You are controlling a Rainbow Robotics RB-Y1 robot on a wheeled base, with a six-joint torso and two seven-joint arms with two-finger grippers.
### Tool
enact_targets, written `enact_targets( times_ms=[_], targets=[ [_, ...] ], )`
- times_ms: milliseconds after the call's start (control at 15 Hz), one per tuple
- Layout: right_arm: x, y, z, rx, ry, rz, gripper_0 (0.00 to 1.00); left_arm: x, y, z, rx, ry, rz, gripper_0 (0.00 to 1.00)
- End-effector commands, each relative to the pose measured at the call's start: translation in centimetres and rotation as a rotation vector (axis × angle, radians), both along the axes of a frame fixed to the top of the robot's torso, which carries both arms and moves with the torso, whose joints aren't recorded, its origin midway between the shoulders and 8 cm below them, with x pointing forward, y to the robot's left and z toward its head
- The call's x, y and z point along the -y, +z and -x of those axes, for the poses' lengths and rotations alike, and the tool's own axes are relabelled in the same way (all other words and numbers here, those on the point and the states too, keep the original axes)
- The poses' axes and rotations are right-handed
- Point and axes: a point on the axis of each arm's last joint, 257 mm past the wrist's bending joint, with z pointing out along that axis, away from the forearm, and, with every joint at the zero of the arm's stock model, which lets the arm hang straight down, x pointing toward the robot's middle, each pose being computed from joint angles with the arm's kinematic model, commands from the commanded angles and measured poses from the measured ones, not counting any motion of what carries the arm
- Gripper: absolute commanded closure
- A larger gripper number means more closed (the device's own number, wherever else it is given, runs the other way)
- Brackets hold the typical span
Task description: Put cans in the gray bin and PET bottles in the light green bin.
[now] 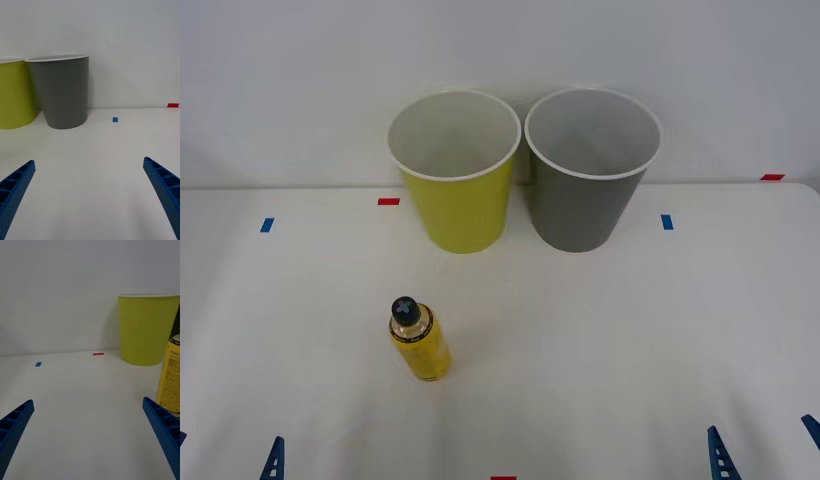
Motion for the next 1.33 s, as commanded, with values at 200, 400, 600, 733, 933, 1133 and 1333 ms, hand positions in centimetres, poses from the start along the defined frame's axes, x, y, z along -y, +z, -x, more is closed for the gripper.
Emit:
enact_targets(
  times_ms=[200, 400, 600, 733, 933, 1133, 1333],
  targets=[
    [0.0, 0.0, 0.0, 0.0, 0.0, 0.0, 0.0, 0.0, 0.0, 0.0, 0.0, 0.0, 0.0, 0.0],
    [0.0, 0.0, 0.0, 0.0, 0.0, 0.0, 0.0, 0.0, 0.0, 0.0, 0.0, 0.0, 0.0, 0.0],
    [0.0, 0.0, 0.0, 0.0, 0.0, 0.0, 0.0, 0.9, -1.4, -0.2, -0.016, -0.069, -0.02, 0.0],
    [0.0, 0.0, 0.0, 0.0, 0.0, 0.0, 0.0, 1.7, -1.4, -1.0, -0.016, -0.152, -0.053, 0.0],
    [0.0, 0.0, 0.0, 0.0, 0.0, 0.0, 0.0, 3.5, -2.6, -2.9, -0.019, -0.303, -0.11, 0.0],
    [0.0, 0.0, 0.0, 0.0, 0.0, 0.0, 0.0, 5.5, -3.2, -4.7, -0.02, -0.418, -0.111, 0.0],
    [0.0, 0.0, 0.0, 0.0, 0.0, 0.0, 0.0, 7.9, -3.3, -6.5, -0.017, -0.505, -0.096, 0.0]
  ],
)
